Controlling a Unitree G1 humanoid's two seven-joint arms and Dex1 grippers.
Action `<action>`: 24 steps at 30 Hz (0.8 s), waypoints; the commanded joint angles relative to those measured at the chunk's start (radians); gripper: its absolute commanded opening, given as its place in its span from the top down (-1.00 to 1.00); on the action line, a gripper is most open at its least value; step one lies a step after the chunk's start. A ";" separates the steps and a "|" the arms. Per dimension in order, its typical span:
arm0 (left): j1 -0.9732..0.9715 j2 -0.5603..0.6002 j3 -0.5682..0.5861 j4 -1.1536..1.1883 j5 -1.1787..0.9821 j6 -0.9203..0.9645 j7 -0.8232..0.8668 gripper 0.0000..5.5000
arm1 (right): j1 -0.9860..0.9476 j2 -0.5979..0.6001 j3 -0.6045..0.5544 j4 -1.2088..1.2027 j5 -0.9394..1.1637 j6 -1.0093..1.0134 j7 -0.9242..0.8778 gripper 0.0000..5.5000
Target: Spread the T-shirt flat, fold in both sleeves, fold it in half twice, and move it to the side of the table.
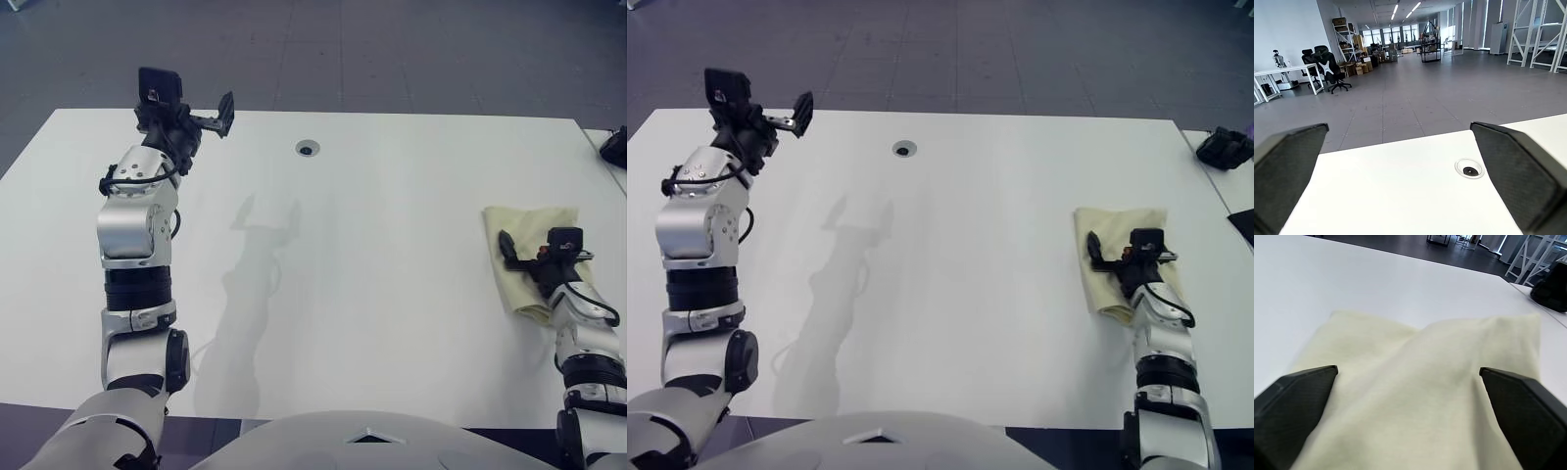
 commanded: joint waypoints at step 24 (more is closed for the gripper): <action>0.032 -0.132 -0.071 0.040 0.098 -0.028 0.140 -0.96 | -0.251 0.308 0.112 -0.687 -0.139 0.588 -0.322 -0.96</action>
